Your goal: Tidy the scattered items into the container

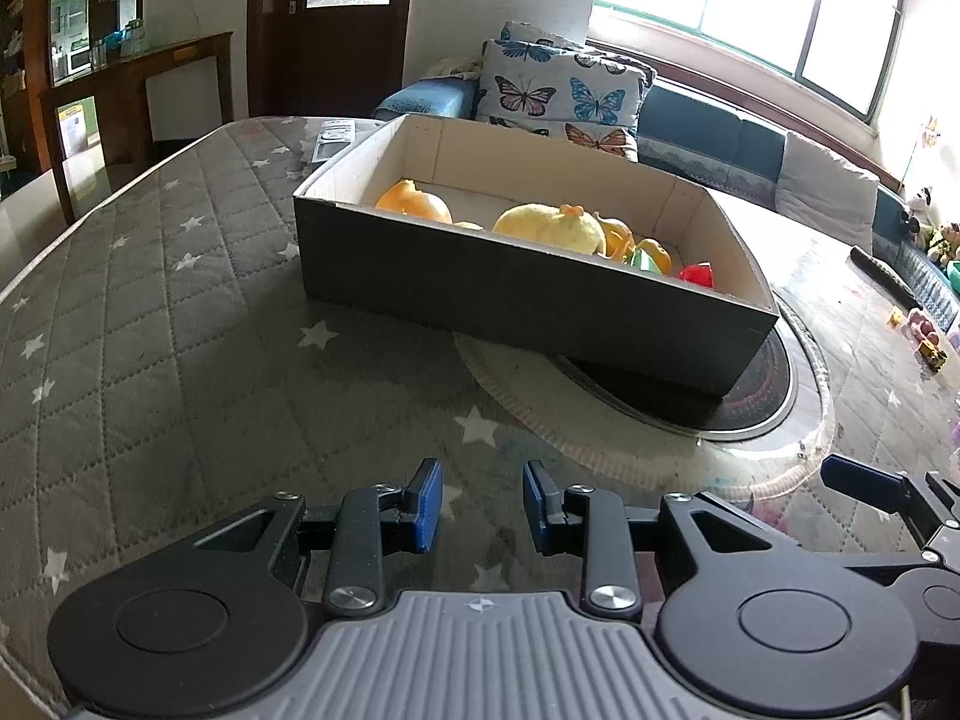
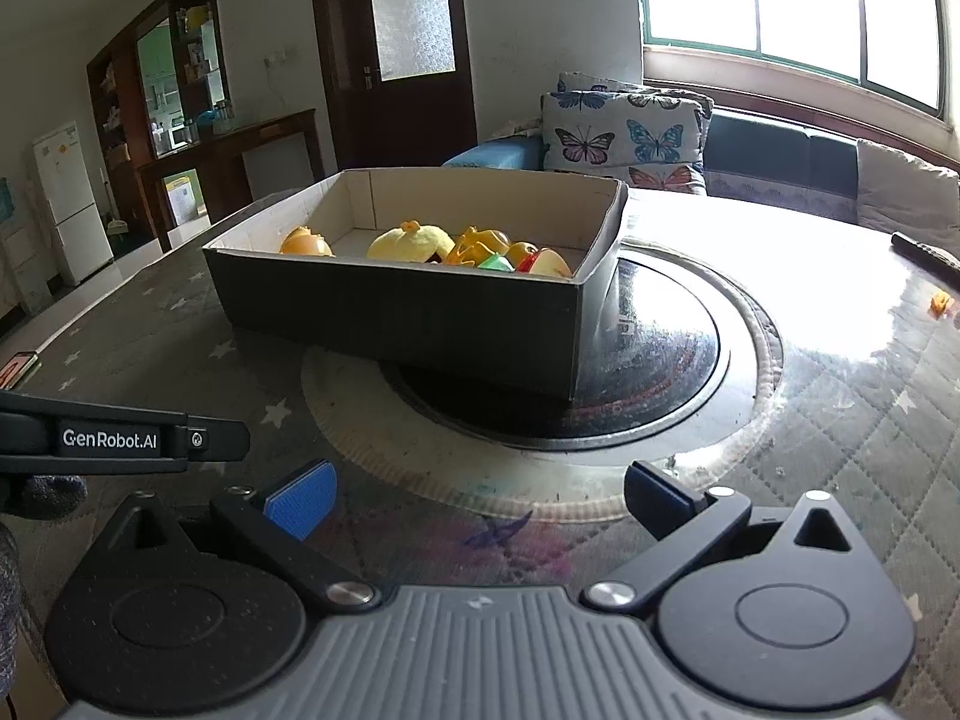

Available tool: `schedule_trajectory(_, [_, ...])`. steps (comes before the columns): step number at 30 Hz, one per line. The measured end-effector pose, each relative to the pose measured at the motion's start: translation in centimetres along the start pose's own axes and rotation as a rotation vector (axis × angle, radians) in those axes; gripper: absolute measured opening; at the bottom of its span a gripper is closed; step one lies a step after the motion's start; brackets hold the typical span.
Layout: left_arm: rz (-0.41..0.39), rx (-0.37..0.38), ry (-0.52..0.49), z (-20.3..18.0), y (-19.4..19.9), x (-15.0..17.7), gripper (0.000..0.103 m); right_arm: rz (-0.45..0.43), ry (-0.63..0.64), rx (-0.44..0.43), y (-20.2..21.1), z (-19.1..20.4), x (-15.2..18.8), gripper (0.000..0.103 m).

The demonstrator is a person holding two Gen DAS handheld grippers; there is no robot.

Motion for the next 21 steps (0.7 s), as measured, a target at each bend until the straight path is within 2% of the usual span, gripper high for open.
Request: schedule_trajectory(21, [-0.017,-0.030,-0.040,0.8,-1.2,-2.4,0.032,0.015,-0.006,0.007,-2.1,0.2,-1.8,0.103])
Point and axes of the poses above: each gripper's, at about its wrist camera, not at the fingertips, and y roughly against the way its jaws point, z to its left, x to its underside, the point moved 5 cm from there along -y, roughly the way its jaws point, and after that the axes turned 14 degrees about x, right-handed, at the moved point
